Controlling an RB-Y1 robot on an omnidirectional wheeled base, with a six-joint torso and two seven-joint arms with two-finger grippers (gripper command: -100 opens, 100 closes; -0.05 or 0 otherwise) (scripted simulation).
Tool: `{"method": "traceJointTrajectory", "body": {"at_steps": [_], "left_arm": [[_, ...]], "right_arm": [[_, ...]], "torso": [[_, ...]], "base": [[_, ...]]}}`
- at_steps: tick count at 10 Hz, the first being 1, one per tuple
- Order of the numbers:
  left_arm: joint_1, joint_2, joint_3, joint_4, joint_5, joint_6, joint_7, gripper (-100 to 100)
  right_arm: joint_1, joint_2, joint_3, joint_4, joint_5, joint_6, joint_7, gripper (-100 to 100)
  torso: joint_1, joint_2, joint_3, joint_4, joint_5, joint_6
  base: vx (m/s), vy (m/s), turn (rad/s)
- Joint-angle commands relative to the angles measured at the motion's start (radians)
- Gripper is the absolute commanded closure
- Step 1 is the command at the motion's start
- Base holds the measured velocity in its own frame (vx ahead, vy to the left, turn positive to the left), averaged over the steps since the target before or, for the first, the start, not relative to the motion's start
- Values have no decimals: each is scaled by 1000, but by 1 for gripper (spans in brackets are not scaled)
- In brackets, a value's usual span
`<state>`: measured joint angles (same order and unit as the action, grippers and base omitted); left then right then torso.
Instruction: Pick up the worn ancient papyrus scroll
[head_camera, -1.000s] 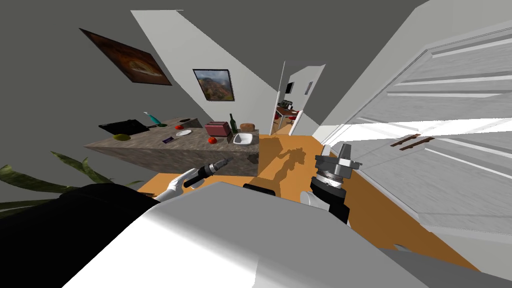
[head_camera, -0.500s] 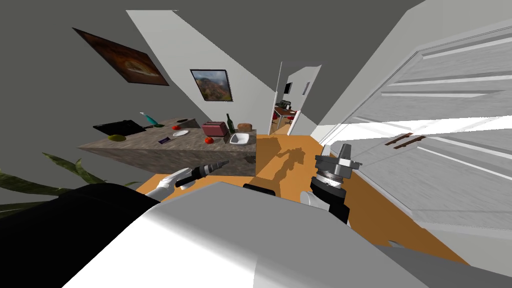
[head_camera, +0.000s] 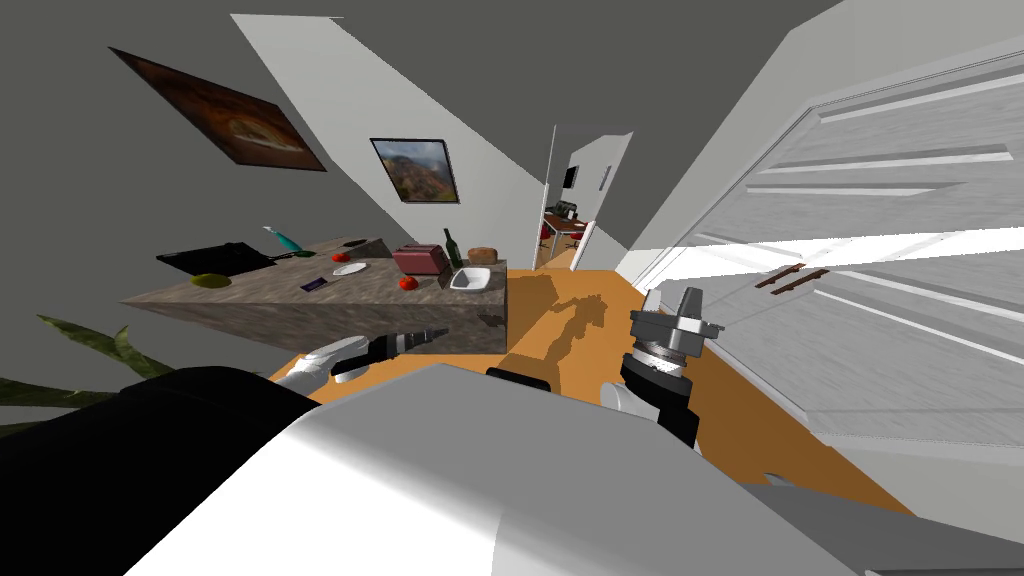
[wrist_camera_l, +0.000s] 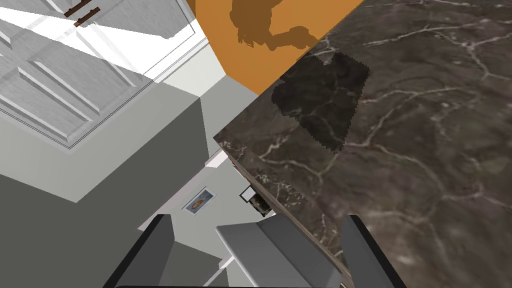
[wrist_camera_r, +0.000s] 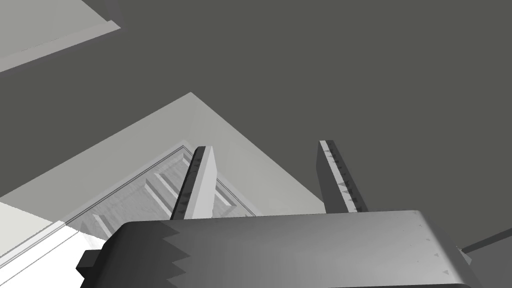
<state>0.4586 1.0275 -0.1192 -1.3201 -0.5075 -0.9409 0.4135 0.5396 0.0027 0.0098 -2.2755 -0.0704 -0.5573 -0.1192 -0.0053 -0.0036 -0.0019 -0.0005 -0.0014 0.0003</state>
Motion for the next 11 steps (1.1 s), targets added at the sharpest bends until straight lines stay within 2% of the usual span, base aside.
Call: {"method": "traceJointTrajectory", "body": {"at_steps": [1,2,3,5,6,7,9,10,11], "left_arm": [[-5,30,-2,50,-5,-22,7,-100],[-5,30,-2,63,-5,-22,7,-100],[-4,74,-14,106,-22,-33,22,-100],[-4,74,-14,124,-22,-33,22,-100],[-2,115,-26,169,-38,-43,36,-100],[-2,115,-26,184,-38,-43,36,-100],[1,186,-50,280,-65,-61,62,-100],[1,193,-50,300,-65,-61,62,-100],[3,229,-61,356,-77,-69,73,-100]], "right_arm": [[0,0,0,0,0,0,0,0],[0,0,0,0,0,0,0,0],[0,0,0,0,0,0,0,0],[0,0,0,0,0,0,0,0],[0,0,0,0,0,0,0,0],[0,0,0,0,0,0,0,0],[0,0,0,0,0,0,0,0],[0,0,0,0,0,0,0,0],[0,0,0,0,0,0,0,0]], "torso": [[0,0,0,0,0,0],[1,0,0,0,0,0],[3,1,1,0,1,0],[2,0,0,0,0,0],[4,1,1,0,1,0],[2,0,0,0,1,0],[1,-2,-1,0,0,0],[0,-5,-3,-1,0,0],[0,-5,-3,-1,0,0]], "base": [[54,-71,-28],[23,-28,10],[47,-51,-79],[38,-36,-16],[52,-51,-94],[58,-54,-39],[111,-81,-126],[116,-74,-35],[100,-61,-85]]}}
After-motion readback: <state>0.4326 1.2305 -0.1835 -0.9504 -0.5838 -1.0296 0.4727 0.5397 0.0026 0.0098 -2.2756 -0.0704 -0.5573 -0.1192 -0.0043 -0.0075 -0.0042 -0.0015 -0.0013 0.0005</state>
